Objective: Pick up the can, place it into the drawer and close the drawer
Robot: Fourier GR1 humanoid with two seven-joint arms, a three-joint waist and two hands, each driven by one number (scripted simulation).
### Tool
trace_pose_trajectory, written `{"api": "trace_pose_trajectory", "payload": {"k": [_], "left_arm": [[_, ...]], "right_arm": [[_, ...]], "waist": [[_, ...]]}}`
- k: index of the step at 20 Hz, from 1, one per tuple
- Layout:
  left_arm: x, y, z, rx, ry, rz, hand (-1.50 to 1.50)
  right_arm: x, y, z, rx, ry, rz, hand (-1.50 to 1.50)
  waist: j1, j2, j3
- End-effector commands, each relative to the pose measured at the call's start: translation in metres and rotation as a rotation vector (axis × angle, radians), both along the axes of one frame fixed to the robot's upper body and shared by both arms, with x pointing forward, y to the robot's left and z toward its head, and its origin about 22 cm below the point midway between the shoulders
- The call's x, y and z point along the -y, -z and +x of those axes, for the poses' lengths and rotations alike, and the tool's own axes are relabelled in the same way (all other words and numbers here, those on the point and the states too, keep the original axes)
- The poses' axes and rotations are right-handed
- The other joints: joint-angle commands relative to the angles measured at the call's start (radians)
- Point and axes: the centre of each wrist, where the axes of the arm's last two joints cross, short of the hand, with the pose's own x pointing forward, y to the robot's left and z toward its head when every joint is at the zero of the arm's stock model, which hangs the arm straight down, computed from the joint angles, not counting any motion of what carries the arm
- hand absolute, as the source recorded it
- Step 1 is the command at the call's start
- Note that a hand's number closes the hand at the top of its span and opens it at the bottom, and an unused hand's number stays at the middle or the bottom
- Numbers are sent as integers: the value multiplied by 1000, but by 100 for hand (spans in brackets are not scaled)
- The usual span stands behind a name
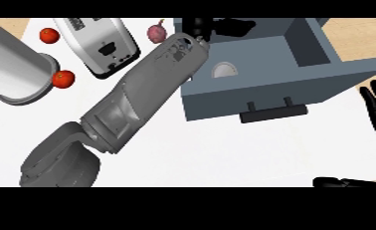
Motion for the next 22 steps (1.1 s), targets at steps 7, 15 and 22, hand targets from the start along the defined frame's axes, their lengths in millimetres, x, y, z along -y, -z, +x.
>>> {"api": "trace_pose_trajectory", "payload": {"k": [7,15,22], "left_arm": [[5,-10,-1,-26,-10,-88,-150],[9,-11,-7,3,19,-183,-150],[14,-18,-9,45,-4,-181,-150]], "right_arm": [[5,-29,-9,111,42,-276,-150],[-12,-40,4,181,34,-466,-150],[-27,-26,14,181,70,-749,-150]], "waist": [[6,-3,-1],[53,-10,-2],[87,-21,-2]]}}
